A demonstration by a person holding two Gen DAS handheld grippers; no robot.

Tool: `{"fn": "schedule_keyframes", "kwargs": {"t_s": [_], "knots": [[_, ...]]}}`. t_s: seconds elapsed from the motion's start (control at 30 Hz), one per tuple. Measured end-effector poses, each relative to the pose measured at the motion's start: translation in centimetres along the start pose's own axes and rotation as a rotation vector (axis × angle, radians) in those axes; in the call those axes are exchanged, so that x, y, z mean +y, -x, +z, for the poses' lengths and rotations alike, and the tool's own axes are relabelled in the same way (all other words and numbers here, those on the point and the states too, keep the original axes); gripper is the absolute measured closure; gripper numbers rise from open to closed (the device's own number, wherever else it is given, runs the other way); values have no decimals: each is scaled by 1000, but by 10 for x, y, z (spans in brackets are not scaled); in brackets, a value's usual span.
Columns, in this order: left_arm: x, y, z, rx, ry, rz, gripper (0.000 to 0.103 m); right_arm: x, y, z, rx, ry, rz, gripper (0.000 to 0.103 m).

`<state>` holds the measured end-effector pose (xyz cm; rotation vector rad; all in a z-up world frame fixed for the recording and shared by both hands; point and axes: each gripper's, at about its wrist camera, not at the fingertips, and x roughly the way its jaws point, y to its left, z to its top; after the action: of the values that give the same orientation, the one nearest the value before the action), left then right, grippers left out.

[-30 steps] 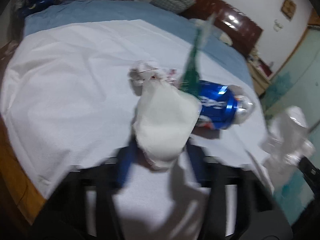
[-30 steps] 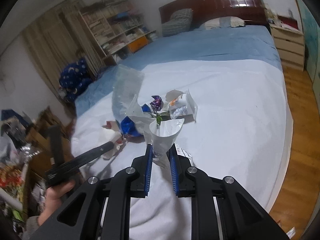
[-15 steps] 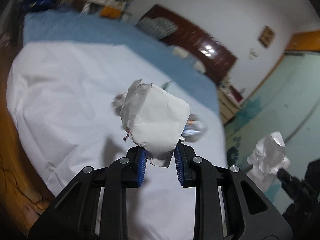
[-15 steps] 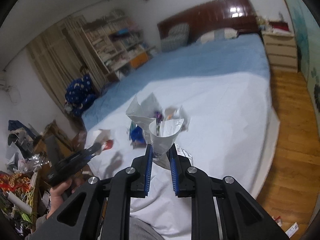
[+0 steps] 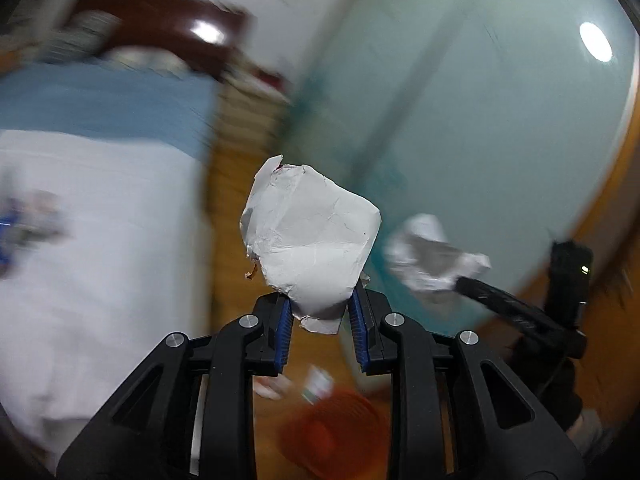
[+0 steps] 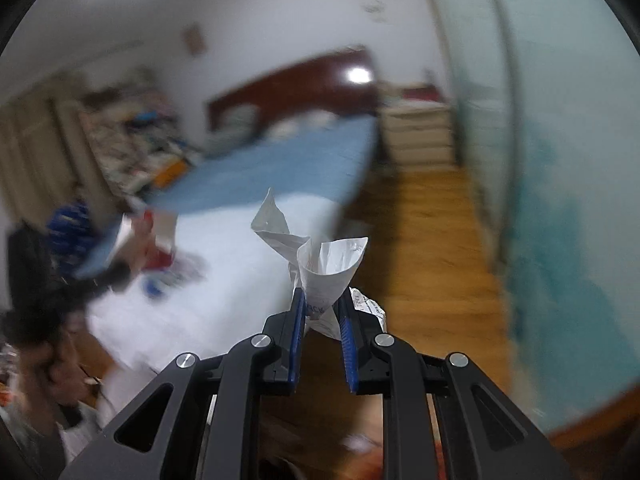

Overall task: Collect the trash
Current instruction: 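Carry both held papers to the red wastebasket and release them inside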

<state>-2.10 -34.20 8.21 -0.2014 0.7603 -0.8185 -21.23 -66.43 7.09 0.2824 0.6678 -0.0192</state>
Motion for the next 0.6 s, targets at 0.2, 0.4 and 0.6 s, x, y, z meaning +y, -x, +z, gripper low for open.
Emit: {"fn": "schedule_keyframes", "kwargs": {"t_s": [0.2, 0.4, 0.6], "knots": [[-67, -169, -99, 478, -53, -36, 79, -100, -21, -125, 244, -206, -134, 85], [-84, -256, -193, 842, -157, 63, 79, -155, -68, -235, 451, -416, -174, 85], [-78, -286, -210, 955, -260, 138, 74, -155, -78, -263, 501, -437, -204, 55]]}}
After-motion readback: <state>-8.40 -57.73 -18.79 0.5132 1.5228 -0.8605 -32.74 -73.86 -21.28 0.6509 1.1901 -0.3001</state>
